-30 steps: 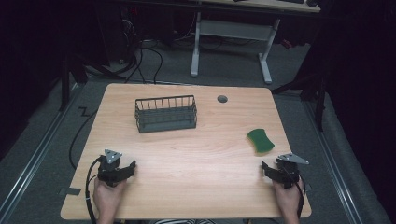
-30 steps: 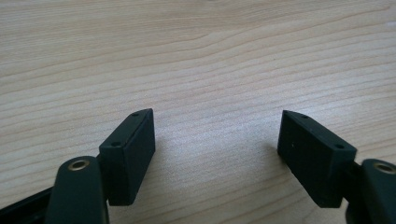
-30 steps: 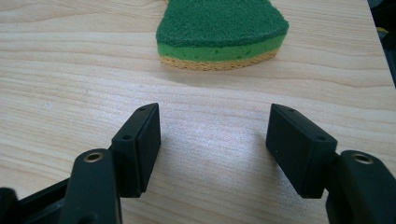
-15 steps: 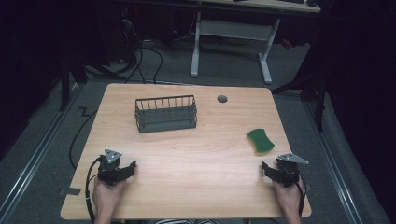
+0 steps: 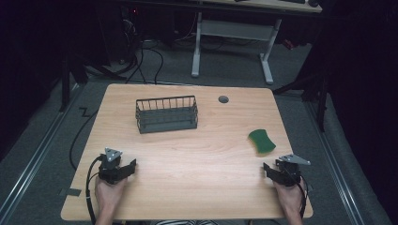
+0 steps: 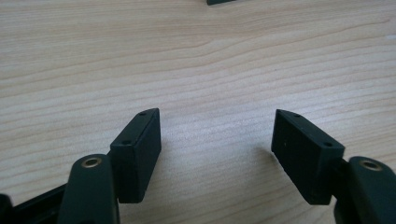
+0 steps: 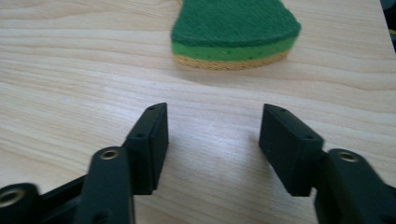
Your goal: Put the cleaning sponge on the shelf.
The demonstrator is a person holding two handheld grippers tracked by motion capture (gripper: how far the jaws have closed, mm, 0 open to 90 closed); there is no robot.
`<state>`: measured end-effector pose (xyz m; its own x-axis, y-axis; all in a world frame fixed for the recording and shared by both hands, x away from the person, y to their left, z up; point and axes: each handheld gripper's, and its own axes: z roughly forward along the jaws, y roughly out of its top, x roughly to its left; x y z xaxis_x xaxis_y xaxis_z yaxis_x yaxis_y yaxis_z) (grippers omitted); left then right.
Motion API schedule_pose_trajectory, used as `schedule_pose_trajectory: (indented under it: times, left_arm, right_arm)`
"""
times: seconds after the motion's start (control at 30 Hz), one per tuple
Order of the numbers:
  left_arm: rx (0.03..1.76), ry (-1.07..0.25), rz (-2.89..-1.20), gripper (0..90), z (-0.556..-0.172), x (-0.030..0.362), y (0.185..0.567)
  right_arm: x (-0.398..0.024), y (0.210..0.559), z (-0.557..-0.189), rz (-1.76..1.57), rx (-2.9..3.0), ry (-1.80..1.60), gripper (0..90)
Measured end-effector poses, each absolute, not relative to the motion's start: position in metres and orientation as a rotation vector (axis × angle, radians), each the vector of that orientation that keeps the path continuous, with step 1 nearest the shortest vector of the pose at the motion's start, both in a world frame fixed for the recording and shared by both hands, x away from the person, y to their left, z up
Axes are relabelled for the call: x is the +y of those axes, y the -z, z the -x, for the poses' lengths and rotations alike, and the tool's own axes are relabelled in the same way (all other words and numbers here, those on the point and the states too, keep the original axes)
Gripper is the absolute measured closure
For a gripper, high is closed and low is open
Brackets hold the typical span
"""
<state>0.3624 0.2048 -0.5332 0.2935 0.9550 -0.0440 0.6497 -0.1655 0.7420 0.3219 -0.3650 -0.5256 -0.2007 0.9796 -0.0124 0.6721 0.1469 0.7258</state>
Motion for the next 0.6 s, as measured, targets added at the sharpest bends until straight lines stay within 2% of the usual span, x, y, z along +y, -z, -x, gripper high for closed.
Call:
schedule_pose_trajectory:
  times: [0.23,0.6]
  left_arm:
    - [1.428,-0.565,-1.886,36.3,-0.370,0.204,0.524]
    - [1.389,-0.562,-1.869,40.0,-0.380,0.199,0.506]
  right_arm:
    - [-0.351,0.511,-0.322,-1.485,1.963,-0.912,52.5]
    - [-0.310,0.480,-0.346,-1.351,2.055,-1.071,59.6]
